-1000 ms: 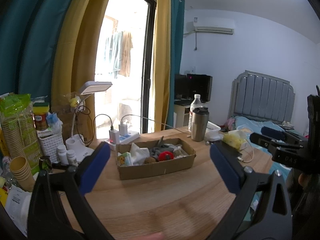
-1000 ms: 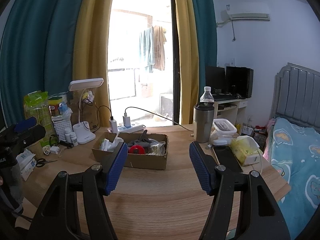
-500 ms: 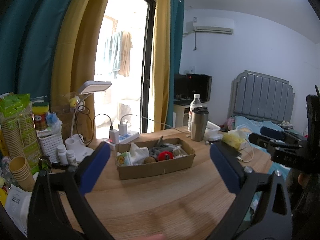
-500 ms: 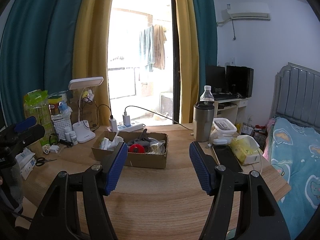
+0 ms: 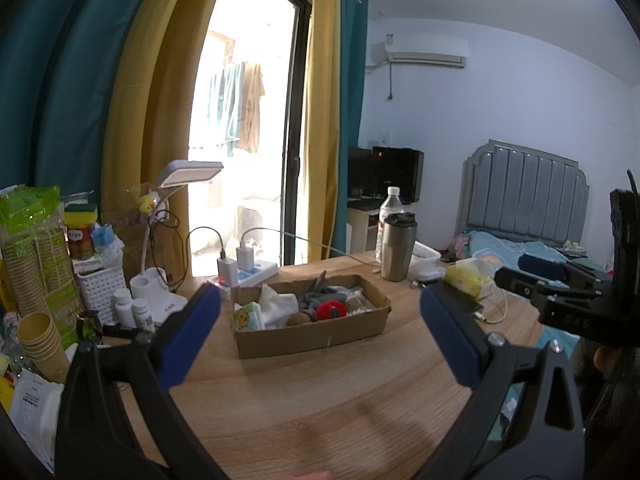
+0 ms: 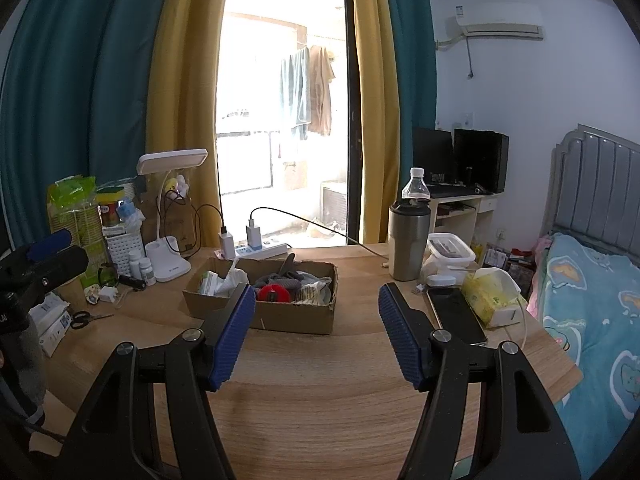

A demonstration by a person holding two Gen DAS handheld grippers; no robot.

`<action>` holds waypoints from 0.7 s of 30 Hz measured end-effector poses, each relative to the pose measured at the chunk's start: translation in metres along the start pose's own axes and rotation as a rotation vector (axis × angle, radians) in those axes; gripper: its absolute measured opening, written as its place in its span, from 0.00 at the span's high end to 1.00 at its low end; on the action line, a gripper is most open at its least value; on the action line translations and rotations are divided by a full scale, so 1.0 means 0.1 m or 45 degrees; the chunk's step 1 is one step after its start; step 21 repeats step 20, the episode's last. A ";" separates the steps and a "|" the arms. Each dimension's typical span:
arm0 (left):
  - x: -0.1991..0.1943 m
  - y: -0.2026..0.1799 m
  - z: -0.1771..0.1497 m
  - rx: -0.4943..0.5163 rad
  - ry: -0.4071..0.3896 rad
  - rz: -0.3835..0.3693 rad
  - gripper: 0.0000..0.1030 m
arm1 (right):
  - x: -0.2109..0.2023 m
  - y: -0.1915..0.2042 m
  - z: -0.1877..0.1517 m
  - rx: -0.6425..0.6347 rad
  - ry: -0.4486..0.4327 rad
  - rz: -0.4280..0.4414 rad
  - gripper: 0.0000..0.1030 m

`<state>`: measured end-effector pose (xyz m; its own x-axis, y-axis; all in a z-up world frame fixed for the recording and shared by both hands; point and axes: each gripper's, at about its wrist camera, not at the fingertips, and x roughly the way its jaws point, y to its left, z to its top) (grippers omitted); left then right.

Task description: Organize soft objects

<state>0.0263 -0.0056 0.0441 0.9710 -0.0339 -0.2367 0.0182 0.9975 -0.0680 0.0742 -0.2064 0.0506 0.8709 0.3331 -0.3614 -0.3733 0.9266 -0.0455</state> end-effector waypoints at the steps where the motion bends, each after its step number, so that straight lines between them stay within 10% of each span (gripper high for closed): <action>1: 0.00 0.00 0.00 0.001 0.000 -0.001 0.02 | 0.00 0.00 0.00 0.000 -0.001 0.000 0.34; 21: 0.11 0.02 -0.13 -0.029 0.040 -0.067 0.02 | 0.08 -0.02 -0.08 0.005 0.029 0.013 0.34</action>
